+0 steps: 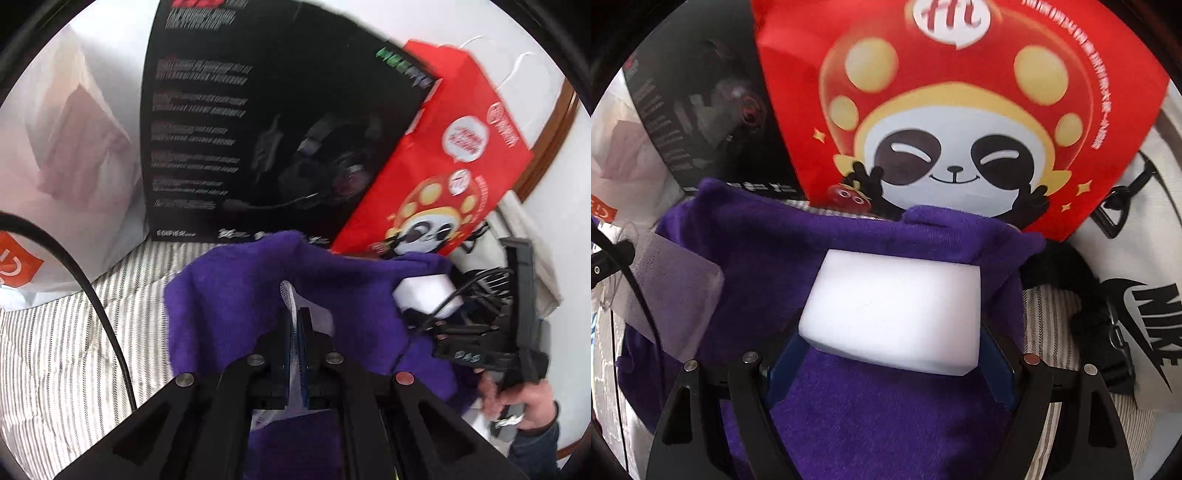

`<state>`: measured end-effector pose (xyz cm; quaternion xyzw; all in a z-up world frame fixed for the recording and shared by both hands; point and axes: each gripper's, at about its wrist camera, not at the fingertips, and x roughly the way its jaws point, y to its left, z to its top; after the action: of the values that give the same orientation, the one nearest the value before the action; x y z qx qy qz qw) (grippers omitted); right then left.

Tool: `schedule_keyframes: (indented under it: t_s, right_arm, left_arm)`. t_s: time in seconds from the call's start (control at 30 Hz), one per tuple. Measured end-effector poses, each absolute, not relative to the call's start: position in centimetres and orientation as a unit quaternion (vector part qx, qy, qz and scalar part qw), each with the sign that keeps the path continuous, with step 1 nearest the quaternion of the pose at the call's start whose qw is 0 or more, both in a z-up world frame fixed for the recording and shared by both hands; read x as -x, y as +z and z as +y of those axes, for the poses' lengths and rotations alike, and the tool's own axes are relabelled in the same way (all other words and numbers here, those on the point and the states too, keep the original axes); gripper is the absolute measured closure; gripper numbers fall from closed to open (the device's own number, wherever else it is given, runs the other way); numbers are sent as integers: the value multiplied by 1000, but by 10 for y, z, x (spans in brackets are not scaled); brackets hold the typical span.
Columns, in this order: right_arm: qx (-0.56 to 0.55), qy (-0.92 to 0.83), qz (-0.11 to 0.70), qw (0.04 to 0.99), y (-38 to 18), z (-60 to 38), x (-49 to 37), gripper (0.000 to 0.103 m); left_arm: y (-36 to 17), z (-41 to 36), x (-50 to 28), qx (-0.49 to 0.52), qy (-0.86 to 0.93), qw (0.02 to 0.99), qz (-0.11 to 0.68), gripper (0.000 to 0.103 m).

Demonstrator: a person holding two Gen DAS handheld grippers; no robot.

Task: Organize soft objects
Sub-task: 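Set the sponge on the purple towel with the right tool while the left tool lays the mesh bag there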

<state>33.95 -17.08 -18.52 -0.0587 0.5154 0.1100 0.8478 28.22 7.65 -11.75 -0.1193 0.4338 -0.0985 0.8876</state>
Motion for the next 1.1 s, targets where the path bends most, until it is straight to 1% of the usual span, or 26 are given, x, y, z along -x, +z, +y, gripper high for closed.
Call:
schedule_keyframes:
  t_s: [0.17, 0.27, 0.47, 0.53, 0.6, 0.63, 0.7, 0.73, 0.77, 0.8, 0.83, 0.9, 0.93, 1.0, 1.07, 1.1]
  right_arm:
    - [68, 108, 531, 838, -195, -168, -351, 20]
    - [77, 108, 532, 836, -198, -165, -353, 20]
    - [69, 113, 547, 827, -208, -162, -356, 19]
    - [63, 115, 553, 823, -213, -165, -358, 19]
    - [57, 119, 554, 822, -215, -167, -359, 18]
    - [57, 121, 554, 822, -215, -168, -359, 18]
    - [59, 123, 557, 819, -216, -167, -359, 16]
    - [60, 123, 558, 818, -216, -167, -358, 15]
    - [59, 123, 560, 817, -215, -167, -358, 15]
    - [58, 122, 561, 816, -215, -167, -357, 14]
    - [56, 122, 564, 815, -214, -167, -356, 14]
    - [50, 122, 564, 815, -214, -174, -350, 14]
    - [49, 121, 565, 815, -213, -174, -348, 13]
    - [49, 118, 565, 815, -209, -176, -343, 13]
    - [51, 117, 561, 818, -202, -177, -335, 11]
    - [51, 117, 559, 820, -200, -178, -332, 10]
  left_arm:
    - [-139, 85, -295, 122, -75, 881, 451, 98]
    - [-149, 84, -299, 106, -60, 878, 463, 98]
    - [-159, 80, -302, 91, -53, 873, 476, 98]
    - [-161, 76, -303, 88, -53, 872, 479, 95]
    - [-165, 75, -304, 86, -52, 868, 486, 87]
    - [-167, 75, -304, 85, -50, 867, 488, 86]
    - [-169, 74, -304, 85, -48, 866, 490, 79]
    - [-170, 73, -303, 86, -48, 865, 491, 77]
    - [-170, 73, -302, 87, -48, 865, 493, 71]
    - [-170, 72, -302, 86, -48, 864, 493, 64]
    - [-169, 72, -300, 85, -48, 864, 494, 62]
    - [-166, 70, -297, 83, -53, 864, 494, 55]
    - [-165, 69, -295, 83, -54, 864, 493, 53]
    - [-160, 66, -291, 78, -54, 866, 491, 43]
    - [-154, 62, -286, 67, -50, 869, 487, 39]
    - [-151, 60, -283, 62, -49, 871, 485, 39]
